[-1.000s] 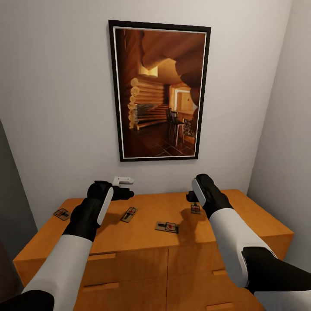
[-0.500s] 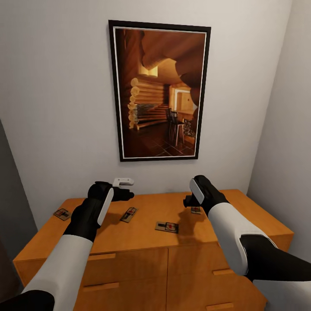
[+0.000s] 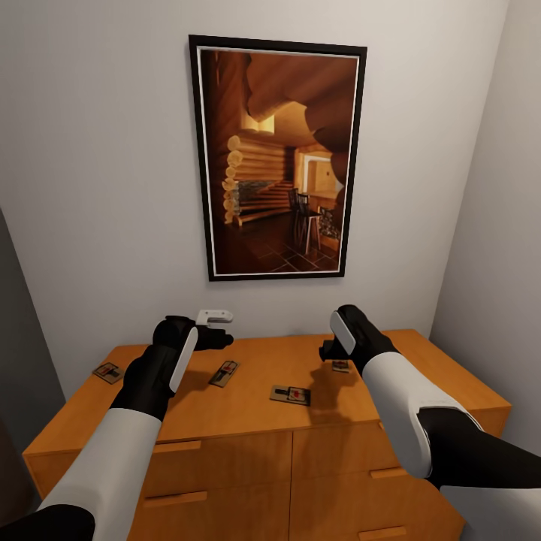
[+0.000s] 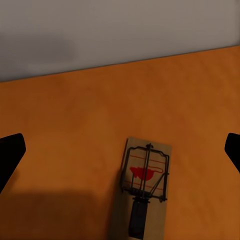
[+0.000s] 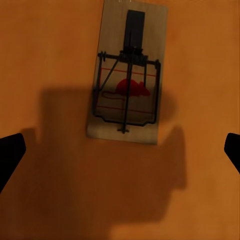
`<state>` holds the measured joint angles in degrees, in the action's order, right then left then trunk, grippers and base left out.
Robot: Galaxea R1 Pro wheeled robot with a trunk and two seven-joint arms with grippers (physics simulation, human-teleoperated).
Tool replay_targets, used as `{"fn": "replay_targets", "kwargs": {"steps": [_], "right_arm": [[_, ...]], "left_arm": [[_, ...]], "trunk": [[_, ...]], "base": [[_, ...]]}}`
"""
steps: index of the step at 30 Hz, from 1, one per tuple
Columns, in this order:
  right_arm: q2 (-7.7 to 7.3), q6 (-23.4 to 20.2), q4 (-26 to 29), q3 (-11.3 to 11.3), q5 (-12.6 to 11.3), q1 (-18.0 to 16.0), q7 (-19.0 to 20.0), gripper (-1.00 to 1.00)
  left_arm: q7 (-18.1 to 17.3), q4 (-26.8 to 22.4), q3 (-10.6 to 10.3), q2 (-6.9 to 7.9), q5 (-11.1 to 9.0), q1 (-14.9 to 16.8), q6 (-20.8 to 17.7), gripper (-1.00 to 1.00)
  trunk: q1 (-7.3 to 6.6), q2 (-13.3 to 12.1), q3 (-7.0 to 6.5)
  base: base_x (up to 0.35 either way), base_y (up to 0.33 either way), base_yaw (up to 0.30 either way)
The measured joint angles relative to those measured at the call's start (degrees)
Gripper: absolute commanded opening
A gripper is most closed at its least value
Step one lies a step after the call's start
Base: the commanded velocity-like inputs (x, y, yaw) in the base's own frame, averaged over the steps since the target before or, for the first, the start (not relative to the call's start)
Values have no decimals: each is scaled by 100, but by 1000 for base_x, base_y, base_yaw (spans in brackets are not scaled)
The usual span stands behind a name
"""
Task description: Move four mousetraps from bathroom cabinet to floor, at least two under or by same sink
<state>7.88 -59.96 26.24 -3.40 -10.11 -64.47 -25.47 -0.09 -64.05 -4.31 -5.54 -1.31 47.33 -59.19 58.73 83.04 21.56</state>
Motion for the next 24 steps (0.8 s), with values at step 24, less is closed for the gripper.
{"fn": "replay_targets", "kwargs": {"steps": [24], "right_arm": [[-3,0,58,-8,-3,-1,-4,100]], "left_arm": [[1,-6,-3,0,0,0,19,100]], "trunk": [[0,0,0]], "base": [[65,0,0]]}}
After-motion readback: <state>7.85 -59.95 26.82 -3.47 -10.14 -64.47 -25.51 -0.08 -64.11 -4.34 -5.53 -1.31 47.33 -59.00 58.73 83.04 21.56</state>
